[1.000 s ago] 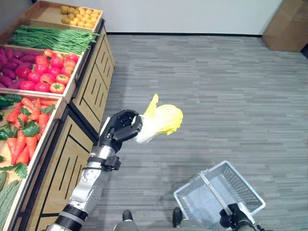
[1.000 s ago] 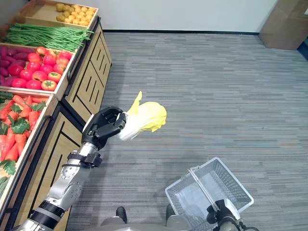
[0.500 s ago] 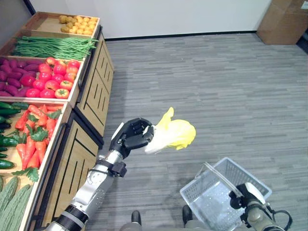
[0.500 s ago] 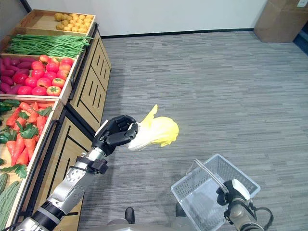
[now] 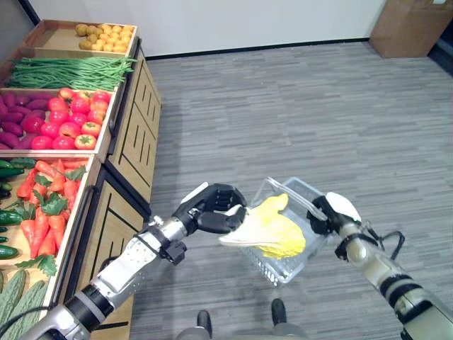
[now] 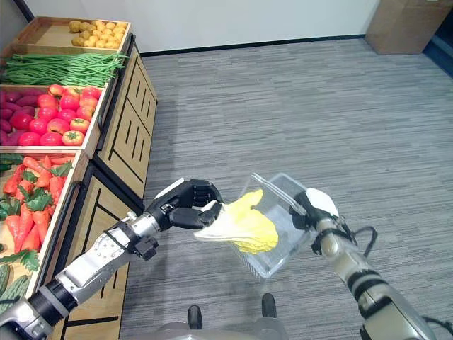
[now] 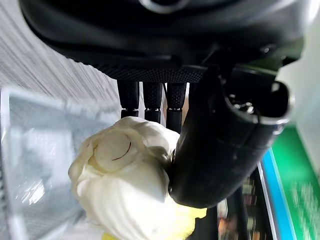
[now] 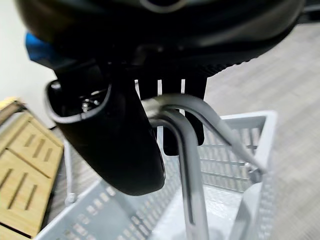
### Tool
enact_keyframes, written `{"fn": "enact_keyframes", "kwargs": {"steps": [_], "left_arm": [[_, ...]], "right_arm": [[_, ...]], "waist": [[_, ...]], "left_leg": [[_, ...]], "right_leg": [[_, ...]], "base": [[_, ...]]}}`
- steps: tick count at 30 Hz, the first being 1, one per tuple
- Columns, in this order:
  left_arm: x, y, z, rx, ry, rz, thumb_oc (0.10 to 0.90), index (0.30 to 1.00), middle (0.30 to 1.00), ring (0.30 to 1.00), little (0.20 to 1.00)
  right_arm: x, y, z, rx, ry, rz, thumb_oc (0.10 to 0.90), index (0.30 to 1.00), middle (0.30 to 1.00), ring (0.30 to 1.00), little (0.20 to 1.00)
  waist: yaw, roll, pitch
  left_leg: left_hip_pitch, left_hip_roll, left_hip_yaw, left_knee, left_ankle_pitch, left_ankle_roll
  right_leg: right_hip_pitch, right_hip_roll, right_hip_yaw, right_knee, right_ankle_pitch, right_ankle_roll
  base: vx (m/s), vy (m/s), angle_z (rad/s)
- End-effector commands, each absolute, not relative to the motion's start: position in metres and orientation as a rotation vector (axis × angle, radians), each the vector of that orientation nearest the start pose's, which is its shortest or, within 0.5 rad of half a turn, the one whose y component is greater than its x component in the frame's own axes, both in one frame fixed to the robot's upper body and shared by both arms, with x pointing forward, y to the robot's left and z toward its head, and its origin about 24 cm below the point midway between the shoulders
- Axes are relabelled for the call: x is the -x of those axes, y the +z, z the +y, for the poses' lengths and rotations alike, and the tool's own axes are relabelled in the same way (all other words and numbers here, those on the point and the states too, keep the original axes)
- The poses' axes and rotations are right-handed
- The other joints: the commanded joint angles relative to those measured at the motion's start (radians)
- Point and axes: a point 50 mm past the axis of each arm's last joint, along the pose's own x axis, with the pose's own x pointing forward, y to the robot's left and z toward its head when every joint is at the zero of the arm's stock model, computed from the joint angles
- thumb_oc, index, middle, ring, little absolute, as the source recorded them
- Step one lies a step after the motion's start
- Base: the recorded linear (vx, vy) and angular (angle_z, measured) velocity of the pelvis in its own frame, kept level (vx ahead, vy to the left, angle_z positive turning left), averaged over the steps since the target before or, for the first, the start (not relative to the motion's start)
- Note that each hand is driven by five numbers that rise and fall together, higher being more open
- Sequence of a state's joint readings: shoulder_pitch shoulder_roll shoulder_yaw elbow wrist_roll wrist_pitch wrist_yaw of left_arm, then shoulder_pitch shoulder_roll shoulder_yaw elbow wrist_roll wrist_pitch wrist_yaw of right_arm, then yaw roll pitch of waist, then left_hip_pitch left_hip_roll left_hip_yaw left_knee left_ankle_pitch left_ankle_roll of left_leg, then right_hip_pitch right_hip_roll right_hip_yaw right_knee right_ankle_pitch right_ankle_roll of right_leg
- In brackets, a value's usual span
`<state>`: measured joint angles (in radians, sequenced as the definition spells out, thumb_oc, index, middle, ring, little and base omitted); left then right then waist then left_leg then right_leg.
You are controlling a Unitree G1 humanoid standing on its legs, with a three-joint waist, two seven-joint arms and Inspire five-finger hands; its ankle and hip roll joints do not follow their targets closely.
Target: Get the vegetables into the basket
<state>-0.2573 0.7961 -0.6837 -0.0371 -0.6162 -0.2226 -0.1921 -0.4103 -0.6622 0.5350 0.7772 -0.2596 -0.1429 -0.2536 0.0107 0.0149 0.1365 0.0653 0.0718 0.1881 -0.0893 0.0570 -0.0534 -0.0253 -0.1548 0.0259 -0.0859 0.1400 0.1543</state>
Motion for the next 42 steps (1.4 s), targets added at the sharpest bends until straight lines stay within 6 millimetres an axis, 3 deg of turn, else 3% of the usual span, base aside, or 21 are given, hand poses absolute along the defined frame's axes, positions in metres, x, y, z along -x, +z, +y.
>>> {"fn": "enact_keyframes", "kwargs": {"steps": [1, 4, 8, 13, 17, 22, 28, 32, 42], "left_arm": [[-0.255, 0.117, 0.120, -0.219, -0.920, -0.266, 0.400, 0.300, 0.300, 0.300, 0.300], [-0.258, 0.115, 0.113, -0.339, -0.933, -0.291, 0.400, 0.300, 0.300, 0.300, 0.300], [-0.264, 0.112, 0.110, -0.444, -0.857, -0.350, 0.400, 0.300, 0.300, 0.300, 0.300], [-0.280, 0.092, 0.110, -0.682, -0.656, -0.402, 0.400, 0.300, 0.300, 0.300, 0.300], [-0.285, 0.077, 0.109, -0.797, -0.631, -0.387, 0.400, 0.300, 0.300, 0.300, 0.300], [-0.295, 0.054, 0.122, -0.950, -0.498, -0.334, 0.400, 0.300, 0.300, 0.300, 0.300], [-0.301, 0.042, 0.130, -1.061, -0.426, -0.307, 0.400, 0.300, 0.300, 0.300, 0.300], [-0.303, 0.031, 0.141, -1.123, -0.344, -0.270, 0.400, 0.300, 0.300, 0.300, 0.300], [-0.302, 0.024, 0.144, -0.962, -0.218, -0.200, 0.400, 0.300, 0.300, 0.300, 0.300]], "right_arm": [[-0.340, 0.073, -0.245, 1.108, 0.007, -0.068, 0.400, 0.300, 0.300, 0.300, 0.300], [-0.354, 0.095, -0.218, 0.966, -0.010, -0.189, 0.400, 0.300, 0.300, 0.300, 0.300], [-0.354, 0.109, -0.207, 0.866, -0.015, -0.266, 0.400, 0.300, 0.300, 0.300, 0.300], [-0.340, 0.126, -0.192, 0.722, 0.011, -0.400, 0.400, 0.300, 0.300, 0.300, 0.300], [-0.332, 0.134, -0.188, 0.711, 0.046, -0.455, 0.400, 0.300, 0.300, 0.300, 0.300], [-0.311, 0.154, -0.174, 0.665, 0.129, -0.601, 0.400, 0.300, 0.300, 0.300, 0.300], [-0.291, 0.152, -0.157, 0.543, 0.229, -0.635, 0.400, 0.300, 0.300, 0.300, 0.300], [-0.273, 0.140, -0.139, 0.395, 0.325, -0.609, 0.400, 0.300, 0.300, 0.300, 0.300], [-0.265, 0.127, -0.114, 0.314, 0.414, -0.575, 0.400, 0.300, 0.300, 0.300, 0.300]], "waist": [[0.003, -0.042, -0.074], [0.004, -0.037, -0.076], [0.004, -0.037, -0.078], [-0.003, -0.042, -0.087], [-0.007, -0.044, -0.092], [-0.021, -0.050, -0.097], [-0.028, -0.049, -0.102], [-0.038, -0.053, -0.103], [-0.041, -0.058, -0.107]], "left_leg": [[-0.036, 0.003, -0.041, 0.002, -0.013, -0.016], [-0.033, 0.009, -0.038, 0.002, -0.012, -0.019], [-0.032, 0.011, -0.041, 0.002, -0.011, -0.021], [-0.028, 0.017, -0.044, 0.002, -0.014, -0.021], [-0.024, 0.017, -0.041, 0.002, -0.017, -0.021], [-0.018, 0.018, -0.026, 0.002, -0.022, -0.021], [-0.016, 0.019, -0.014, 0.002, -0.025, -0.021], [-0.011, 0.022, -0.008, 0.002, -0.026, -0.022], [-0.009, 0.022, 0.001, 0.002, -0.024, -0.022]], "right_leg": [[0.003, -0.004, -0.058, -0.001, -0.006, 0.014], [0.006, 0.001, -0.060, -0.001, -0.008, 0.013], [0.011, 0.003, -0.066, -0.001, -0.012, 0.012], [0.021, 0.004, -0.077, -0.001, -0.021, 0.012], [0.023, 0.006, -0.077, -0.001, -0.023, 0.013], [0.017, 0.004, -0.069, -0.001, -0.019, 0.019], [0.013, 0.004, -0.063, -0.001, -0.018, 0.021], [0.015, 0.005, -0.060, -0.001, -0.019, 0.022], [0.016, 0.004, -0.057, -0.001, -0.016, 0.021]], "base": [[0.00, 0.000, 0.00], [0.00, 0.000, 0.00], [0.00, 0.000, 0.00], [0.01, -0.002, 0.00], [0.01, -0.002, 0.01], [0.00, 0.000, 0.00], [0.01, 0.006, -0.05], [0.00, 0.005, -0.03], [0.00, 0.002, -0.01]]}}
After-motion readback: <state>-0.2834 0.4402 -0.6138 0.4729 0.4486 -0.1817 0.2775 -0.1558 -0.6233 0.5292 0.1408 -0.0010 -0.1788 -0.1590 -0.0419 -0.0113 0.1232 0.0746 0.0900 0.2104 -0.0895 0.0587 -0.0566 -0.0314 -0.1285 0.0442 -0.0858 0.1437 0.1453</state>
